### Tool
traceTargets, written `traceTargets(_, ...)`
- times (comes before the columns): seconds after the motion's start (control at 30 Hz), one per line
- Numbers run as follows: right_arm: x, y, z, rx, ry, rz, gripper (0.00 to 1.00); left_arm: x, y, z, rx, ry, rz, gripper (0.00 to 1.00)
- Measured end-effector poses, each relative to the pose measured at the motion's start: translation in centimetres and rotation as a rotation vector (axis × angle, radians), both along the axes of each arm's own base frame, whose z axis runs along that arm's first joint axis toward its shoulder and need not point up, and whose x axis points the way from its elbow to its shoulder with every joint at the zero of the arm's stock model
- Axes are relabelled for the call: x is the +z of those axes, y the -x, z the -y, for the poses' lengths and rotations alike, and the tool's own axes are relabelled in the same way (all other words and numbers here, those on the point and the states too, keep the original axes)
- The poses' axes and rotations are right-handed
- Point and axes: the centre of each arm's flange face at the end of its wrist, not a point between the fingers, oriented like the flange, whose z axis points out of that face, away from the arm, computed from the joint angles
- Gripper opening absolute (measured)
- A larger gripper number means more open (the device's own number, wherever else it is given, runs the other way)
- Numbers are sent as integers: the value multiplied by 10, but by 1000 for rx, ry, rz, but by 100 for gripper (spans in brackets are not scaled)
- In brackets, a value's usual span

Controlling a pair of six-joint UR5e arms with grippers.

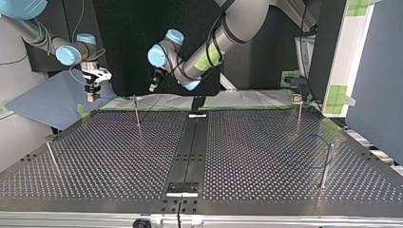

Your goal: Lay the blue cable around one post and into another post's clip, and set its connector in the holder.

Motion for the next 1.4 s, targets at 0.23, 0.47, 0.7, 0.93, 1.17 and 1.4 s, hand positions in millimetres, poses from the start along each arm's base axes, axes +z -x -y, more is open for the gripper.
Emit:
traceTargets(0.23,0,0,0,0,0,0,0,0,0,-1,17,-4,1,100)
traceTargets(0.47,0,0,0,0,-1,0,0,0,0,-2,20,2,-2,100)
traceTargets(0.7,0,0,0,2,-1,1,0,1,1,-2,23,-1,-2,100)
traceTargets(0.93,0,0,0,5,-3,2,0,25,10,-5,42,14,42,100)
traceTargets(1.17,0,0,0,6,-3,4,0,57,16,-15,80,69,99,100)
traceTargets(1.4,0,0,0,7,-6,4,0,85,22,-26,120,152,124,100)
